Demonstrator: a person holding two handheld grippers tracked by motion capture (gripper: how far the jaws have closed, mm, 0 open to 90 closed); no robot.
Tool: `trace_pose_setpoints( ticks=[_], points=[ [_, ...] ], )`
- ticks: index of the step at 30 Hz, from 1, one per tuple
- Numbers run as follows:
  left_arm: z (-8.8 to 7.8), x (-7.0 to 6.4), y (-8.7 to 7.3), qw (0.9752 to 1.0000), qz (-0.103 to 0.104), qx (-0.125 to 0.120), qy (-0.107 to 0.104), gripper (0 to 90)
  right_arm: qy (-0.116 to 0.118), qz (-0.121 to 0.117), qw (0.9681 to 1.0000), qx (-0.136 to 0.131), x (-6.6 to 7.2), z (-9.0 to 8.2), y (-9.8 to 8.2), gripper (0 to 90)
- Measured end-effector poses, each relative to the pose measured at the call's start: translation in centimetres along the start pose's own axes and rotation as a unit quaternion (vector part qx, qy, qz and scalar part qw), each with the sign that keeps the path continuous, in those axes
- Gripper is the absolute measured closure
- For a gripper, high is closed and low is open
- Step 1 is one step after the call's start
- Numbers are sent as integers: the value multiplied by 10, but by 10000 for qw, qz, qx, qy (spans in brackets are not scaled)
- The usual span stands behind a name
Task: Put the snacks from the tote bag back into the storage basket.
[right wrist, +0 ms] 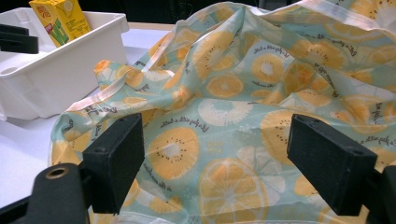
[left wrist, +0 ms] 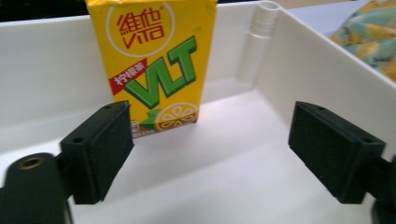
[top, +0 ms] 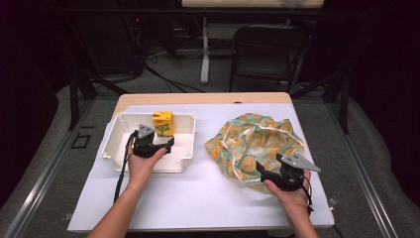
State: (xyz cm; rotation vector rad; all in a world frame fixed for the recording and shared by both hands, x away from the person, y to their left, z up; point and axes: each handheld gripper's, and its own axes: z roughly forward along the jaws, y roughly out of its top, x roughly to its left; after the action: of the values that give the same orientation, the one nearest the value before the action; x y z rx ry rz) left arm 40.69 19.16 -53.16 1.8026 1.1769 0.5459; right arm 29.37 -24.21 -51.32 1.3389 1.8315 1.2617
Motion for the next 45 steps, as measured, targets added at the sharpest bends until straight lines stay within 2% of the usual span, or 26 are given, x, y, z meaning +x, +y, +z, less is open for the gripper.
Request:
trace_pose_setpoints(
  ticks=[3, 9, 13, 17, 20, 29, 34, 45],
  points=[
    [-6, -1, -2, 9999, -2, -69, -126, 90, 7, 6, 10000, -16, 0, 0, 0, 183],
    [-23, -9, -4, 9991, 147, -152, -355, 49, -3, 7, 10000, -13, 0, 0, 0, 182],
    [-32, -12, -6, 9987, 237, -175, -426, 40, 0, 5, 10000, -14, 0, 0, 0, 181],
    [-41, -16, -10, 9980, 282, -223, -513, 38, 1, -2, 10000, -8, 2, 1, -1, 180],
    [-47, -18, -14, 9976, 226, -203, -624, 34, -2, -5, 10000, 5, 2, 1, -1, 180],
    [-66, -18, -22, 9969, 264, -275, -690, 33, 5, -28, 10000, 8, 3, 2, -1, 179],
    [-75, -14, -28, 9963, 260, -225, -785, 13, 14, -23, 10000, -1, 3, 2, -1, 178],
    [-94, -6, -38, 9959, 244, -274, -824, 2, 4, -57, 10000, 38, 4, 3, -1, 177]
  ],
)
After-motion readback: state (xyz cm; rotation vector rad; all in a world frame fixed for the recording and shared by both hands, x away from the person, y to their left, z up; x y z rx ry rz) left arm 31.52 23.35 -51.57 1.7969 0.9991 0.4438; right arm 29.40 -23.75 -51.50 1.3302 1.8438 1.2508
